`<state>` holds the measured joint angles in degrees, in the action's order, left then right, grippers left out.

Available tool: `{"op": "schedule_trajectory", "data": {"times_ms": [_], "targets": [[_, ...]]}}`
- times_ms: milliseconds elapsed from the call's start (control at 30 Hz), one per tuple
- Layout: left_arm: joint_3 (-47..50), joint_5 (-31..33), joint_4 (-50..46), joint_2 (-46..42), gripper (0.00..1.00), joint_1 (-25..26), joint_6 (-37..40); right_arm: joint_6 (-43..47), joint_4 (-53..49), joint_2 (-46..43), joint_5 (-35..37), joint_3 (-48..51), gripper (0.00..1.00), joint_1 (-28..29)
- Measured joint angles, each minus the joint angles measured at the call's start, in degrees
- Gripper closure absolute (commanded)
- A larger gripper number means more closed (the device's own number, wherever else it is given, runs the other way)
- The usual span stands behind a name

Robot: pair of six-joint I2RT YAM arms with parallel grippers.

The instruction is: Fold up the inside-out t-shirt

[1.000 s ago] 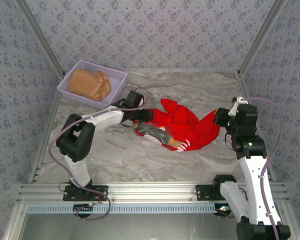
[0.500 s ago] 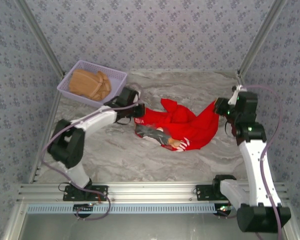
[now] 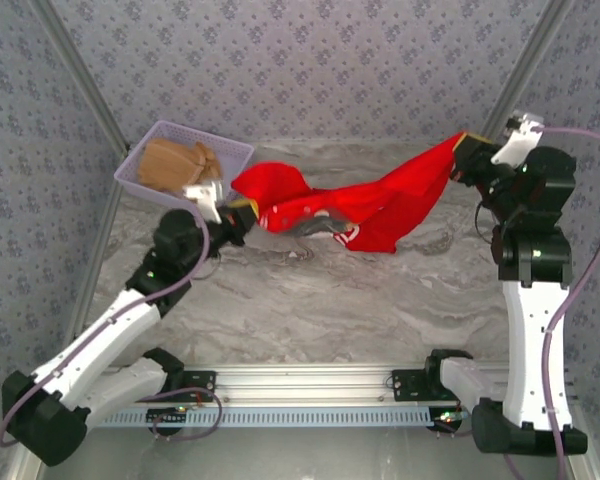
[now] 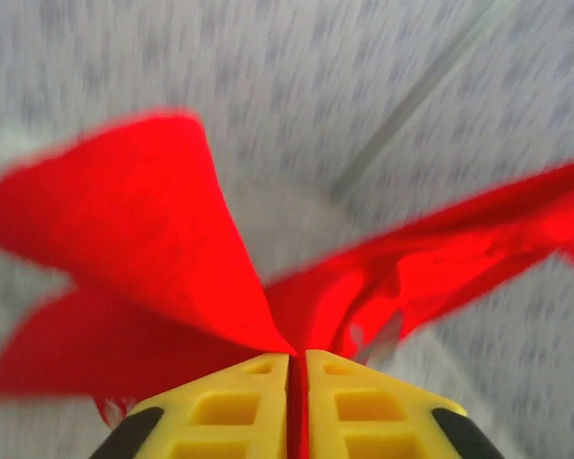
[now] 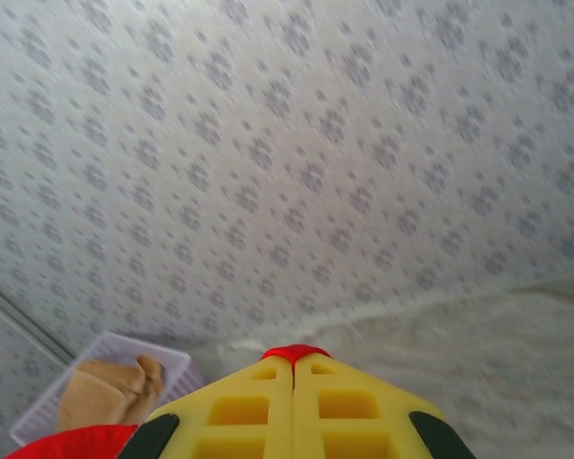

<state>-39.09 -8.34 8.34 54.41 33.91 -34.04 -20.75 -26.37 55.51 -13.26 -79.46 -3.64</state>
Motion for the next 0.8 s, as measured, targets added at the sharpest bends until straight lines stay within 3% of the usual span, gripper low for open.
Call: {"op": "schedule_trajectory", "data": {"times_ms": [67, 133, 267, 433, 600, 800], "targets": [[5.99, -1.31, -2.19, 1.51, 0.61, 2.62, -0.92, 0.96, -2.38, -2.16, 1.64, 5.44, 1.00, -0.85], [10.91, -2.25, -6.62, 1.92, 0.54, 5.18, -1.68, 1.44, -4.22, -3.34, 2.89, 10.45, 1.00, -2.38], [12.94, -0.83, -13.86, -2.08, 0.36, 6.60, -1.44, 1.46, -6.32, -3.65, 3.39, 18.71, 1.00, -4.04], [6.69, 5.14, -17.57, -1.33, 0.31, 5.18, -0.39, 0.66, -6.29, -3.85, 2.36, 22.62, 1.00, -4.11], [-3.23, 7.56, -19.41, 15.10, 0.27, 1.27, 1.31, 0.02, -5.07, -4.09, 0.63, 24.00, 1.00, -3.89], [-10.99, 7.67, -21.14, 31.87, 0.26, 1.01, 4.44, -0.35, -2.97, -4.09, -0.68, 24.85, 1.00, -3.06]]}}
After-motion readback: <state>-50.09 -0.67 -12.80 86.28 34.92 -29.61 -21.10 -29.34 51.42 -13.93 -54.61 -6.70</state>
